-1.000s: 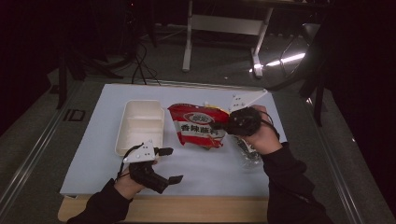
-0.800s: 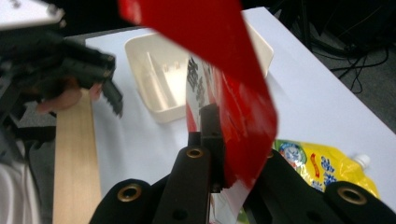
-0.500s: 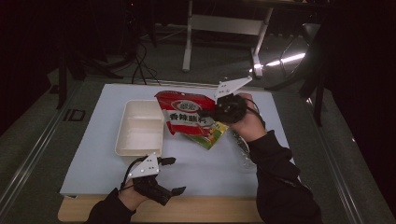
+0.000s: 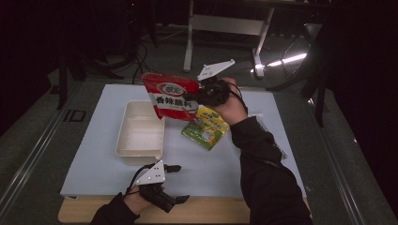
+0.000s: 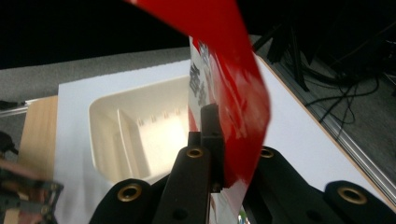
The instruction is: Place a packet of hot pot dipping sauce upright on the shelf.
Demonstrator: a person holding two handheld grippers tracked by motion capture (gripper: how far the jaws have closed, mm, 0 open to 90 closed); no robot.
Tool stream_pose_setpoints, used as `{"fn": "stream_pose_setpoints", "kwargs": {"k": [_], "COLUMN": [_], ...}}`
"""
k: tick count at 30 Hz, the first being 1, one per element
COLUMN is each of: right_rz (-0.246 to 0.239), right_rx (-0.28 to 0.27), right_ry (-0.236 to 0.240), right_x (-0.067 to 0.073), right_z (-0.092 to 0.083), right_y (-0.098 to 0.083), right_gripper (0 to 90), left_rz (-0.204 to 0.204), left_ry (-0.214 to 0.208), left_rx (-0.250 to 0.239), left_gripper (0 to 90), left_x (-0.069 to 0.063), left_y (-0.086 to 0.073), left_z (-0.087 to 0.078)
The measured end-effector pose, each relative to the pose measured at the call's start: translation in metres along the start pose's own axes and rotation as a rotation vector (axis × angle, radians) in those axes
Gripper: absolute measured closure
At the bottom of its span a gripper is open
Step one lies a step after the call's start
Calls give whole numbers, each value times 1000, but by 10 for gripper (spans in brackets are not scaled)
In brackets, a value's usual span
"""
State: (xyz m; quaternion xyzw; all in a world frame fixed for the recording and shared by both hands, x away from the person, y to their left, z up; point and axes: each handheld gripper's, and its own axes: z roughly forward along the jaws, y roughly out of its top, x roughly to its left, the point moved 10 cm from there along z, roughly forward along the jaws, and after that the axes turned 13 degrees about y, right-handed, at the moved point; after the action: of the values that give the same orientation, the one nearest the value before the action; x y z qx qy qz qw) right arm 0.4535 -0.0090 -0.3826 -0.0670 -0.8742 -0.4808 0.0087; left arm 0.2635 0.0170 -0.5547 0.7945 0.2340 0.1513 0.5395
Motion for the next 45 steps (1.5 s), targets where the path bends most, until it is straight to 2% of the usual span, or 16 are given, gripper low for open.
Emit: {"fn": "stream_pose_setpoints", "kwargs": {"k": [9,10,12,13,16,18,20,21,24,27,28,39,45], "right_rz": [4,2,5,3,5,10,12,18,27,29,29,40,47], "right_rx": [-40,-43,-43,-43,-46,-55,-57,-64,-64,-56,-45,-40,-42], "right_ry": [17,16,16,19,26,36,41,51,59,55,50,52,49], "right_x": [-14,-18,-19,-22,-25,-30,-31,-34,-37,-41,-45,-53,-59], "right_z": [23,32,34,43,50,62,66,74,84,91,98,124,140], "right_y": [14,16,16,18,19,21,21,21,21,20,19,13,10], "right_gripper": [900,900,900,900,900,900,900,900,900,900,900,900,900], "left_rz": [-4,-5,-6,-6,-9,-14,-12,-17,-19,-18,-17,-22,-10], "left_ry": [7,8,10,12,14,11,14,14,12,10,10,18,19], "left_rx": [-5,-2,-4,-5,-6,-6,-6,-3,1,0,-1,-5,-3], "left_gripper": [31,31,31,31,31,31,31,31,31,31,31,31,31], "left_x": [2,4,4,5,5,5,5,5,5,4,4,7,7], "left_y": [0,-1,-1,-1,-1,-2,-3,-4,-6,-6,-6,-7,-8], "left_z": [-1,-3,-3,-4,-5,-5,-5,-5,-5,-5,-5,-9,-9]}}
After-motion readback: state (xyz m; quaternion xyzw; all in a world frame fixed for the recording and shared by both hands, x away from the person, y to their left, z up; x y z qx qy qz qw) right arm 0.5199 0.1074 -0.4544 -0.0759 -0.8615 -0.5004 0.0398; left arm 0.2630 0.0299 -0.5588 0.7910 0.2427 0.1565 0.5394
